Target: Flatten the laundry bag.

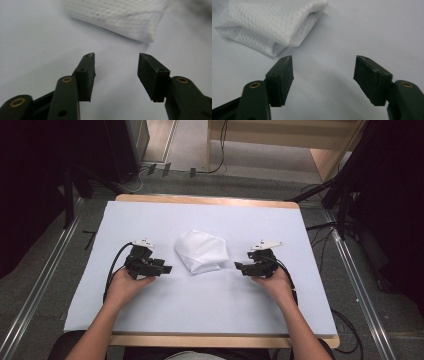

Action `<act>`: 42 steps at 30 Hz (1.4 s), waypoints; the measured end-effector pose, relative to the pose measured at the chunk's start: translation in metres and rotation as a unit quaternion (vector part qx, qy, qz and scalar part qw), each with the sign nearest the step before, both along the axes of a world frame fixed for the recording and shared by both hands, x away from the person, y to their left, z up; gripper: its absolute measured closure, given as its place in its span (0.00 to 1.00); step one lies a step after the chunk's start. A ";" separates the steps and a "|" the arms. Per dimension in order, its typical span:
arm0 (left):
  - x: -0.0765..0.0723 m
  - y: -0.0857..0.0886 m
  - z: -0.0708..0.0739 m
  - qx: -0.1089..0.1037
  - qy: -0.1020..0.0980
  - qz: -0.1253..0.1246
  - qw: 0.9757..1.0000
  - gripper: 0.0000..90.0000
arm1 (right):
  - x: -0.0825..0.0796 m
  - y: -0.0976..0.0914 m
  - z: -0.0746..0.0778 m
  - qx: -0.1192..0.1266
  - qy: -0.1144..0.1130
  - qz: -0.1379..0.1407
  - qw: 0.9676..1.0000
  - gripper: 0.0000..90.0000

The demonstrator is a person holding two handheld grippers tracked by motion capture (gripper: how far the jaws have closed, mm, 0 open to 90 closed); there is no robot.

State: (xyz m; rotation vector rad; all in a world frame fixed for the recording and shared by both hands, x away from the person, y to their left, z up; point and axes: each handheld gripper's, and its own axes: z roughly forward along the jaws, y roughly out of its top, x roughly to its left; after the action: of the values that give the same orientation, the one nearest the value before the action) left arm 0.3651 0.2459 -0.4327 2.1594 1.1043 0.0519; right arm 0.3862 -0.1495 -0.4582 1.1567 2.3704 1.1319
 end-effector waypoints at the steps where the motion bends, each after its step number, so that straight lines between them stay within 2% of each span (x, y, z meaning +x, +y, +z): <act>1: 0.000 0.000 0.000 0.000 0.000 0.000 1.000 0.57 | 0.000 0.000 0.000 0.000 0.000 0.000 1.000 0.40; 2: 0.001 0.000 -0.001 -0.002 0.007 -0.006 1.000 0.57 | 0.000 -0.001 0.000 0.002 -0.001 0.001 1.000 0.44; 4: 0.001 -0.001 -0.001 0.001 0.006 -0.007 1.000 0.55 | 0.000 -0.002 0.001 0.007 0.013 0.007 1.000 0.54; 8: 0.003 -0.003 -0.001 -0.005 0.003 -0.005 1.000 0.50 | 0.000 -0.002 0.000 0.011 0.024 0.008 1.000 0.55; 10: 0.003 -0.004 -0.002 -0.001 0.002 -0.003 1.000 0.48 | 0.001 -0.002 0.000 0.010 0.029 0.005 0.999 0.56; 17: 0.005 -0.002 0.001 -0.025 -0.002 0.004 1.000 0.42 | 0.004 -0.002 0.002 0.023 0.056 0.005 0.998 0.61; 19: 0.004 -0.002 0.001 -0.018 -0.005 0.002 1.000 0.42 | 0.003 -0.001 0.003 0.026 0.052 0.007 0.998 0.61; 22: 0.003 -0.002 -0.001 -0.005 -0.012 -0.007 1.000 0.42 | 0.003 0.001 0.004 0.016 0.050 0.007 0.999 0.61; 25: 0.001 0.000 -0.004 -0.005 -0.018 -0.002 1.000 0.41 | 0.005 0.002 0.001 0.012 0.055 0.009 0.998 0.62; 27: 0.000 0.003 -0.005 -0.011 -0.015 0.005 1.000 0.41 | 0.006 0.004 0.001 0.010 0.061 0.009 0.998 0.64; 29: -0.001 0.007 -0.006 -0.014 -0.011 0.011 1.000 0.41 | 0.006 0.006 0.002 0.014 0.059 0.008 0.998 0.65; 32: -0.004 0.010 -0.004 -0.018 -0.012 0.017 1.000 0.41 | 0.005 0.009 0.004 0.005 0.053 0.008 0.999 0.66; 37: -0.004 0.009 -0.003 -0.014 -0.016 0.010 1.000 0.43 | 0.004 0.009 0.005 -0.003 0.049 0.000 0.999 0.68; 39: -0.004 0.007 -0.004 -0.010 -0.016 0.008 1.000 0.43 | 0.005 0.009 0.004 0.004 0.055 -0.001 0.998 0.72; 42: -0.004 0.007 -0.003 -0.008 -0.019 0.008 1.000 0.43 | 0.005 0.010 0.003 0.008 0.064 -0.001 0.998 0.72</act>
State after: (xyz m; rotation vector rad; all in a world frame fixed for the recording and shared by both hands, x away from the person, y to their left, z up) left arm 0.3616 0.2534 -0.4361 2.1271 1.0970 0.0896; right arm 0.3915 -0.1395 -0.4557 1.2742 2.4580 1.1081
